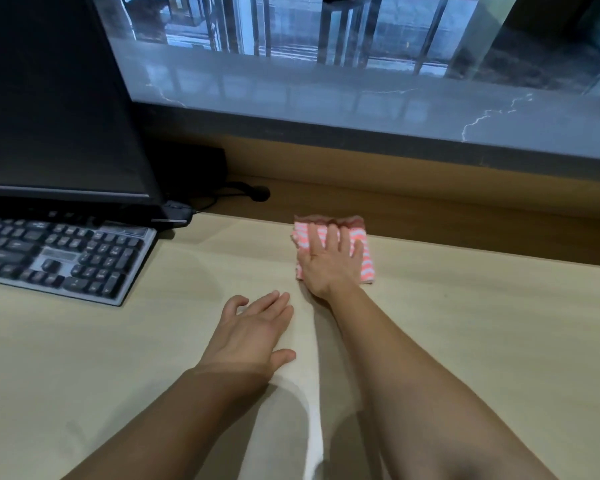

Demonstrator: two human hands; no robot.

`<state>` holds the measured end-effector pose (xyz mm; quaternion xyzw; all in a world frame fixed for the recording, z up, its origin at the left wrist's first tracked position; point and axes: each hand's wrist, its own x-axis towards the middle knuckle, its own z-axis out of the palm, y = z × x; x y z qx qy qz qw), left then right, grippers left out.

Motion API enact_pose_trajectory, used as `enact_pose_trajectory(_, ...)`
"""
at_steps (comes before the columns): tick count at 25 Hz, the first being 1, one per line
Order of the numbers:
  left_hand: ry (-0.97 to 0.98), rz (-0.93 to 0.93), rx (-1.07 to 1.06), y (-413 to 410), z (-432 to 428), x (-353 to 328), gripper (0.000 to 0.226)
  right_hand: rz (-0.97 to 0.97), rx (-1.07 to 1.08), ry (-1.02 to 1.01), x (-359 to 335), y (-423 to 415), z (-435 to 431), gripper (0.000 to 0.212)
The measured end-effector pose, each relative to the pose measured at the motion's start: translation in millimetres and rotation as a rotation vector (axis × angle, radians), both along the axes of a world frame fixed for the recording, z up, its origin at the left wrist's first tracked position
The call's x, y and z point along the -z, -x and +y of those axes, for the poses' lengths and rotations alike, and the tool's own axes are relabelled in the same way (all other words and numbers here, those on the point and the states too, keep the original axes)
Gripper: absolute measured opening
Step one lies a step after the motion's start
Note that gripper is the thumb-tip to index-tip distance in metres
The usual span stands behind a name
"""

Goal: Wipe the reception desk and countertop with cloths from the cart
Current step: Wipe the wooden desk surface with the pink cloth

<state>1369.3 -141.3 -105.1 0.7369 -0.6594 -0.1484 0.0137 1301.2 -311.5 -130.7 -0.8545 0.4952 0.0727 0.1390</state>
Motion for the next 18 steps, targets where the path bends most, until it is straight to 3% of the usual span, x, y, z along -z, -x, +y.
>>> enact_pose_trajectory(6, 0.043, -0.003, 0.040, -9.6, 25.0, -9.3, 0.027, 0.017, -0.324, -0.106, -0.7, -70.4, 67.0, 0.059)
enact_pose_trajectory(9, 0.046, 0.008, 0.026, -9.9, 28.6, -7.1, 0.027, -0.001, -0.391, -0.106, 0.4, -60.4, 63.2, 0.058)
enact_pose_trajectory(12, 0.023, -0.047, 0.033, -7.7, 26.2, -4.3, 0.053, 0.008, -0.333, -0.045, 1.2, -15.9, 40.6, 0.059)
enact_pose_trajectory(18, -0.021, -0.101, -0.041, 7.6, 31.1, -8.0, 0.058, 0.035, 0.046, -0.029, -3.1, 124.4, -9.8, 0.057)
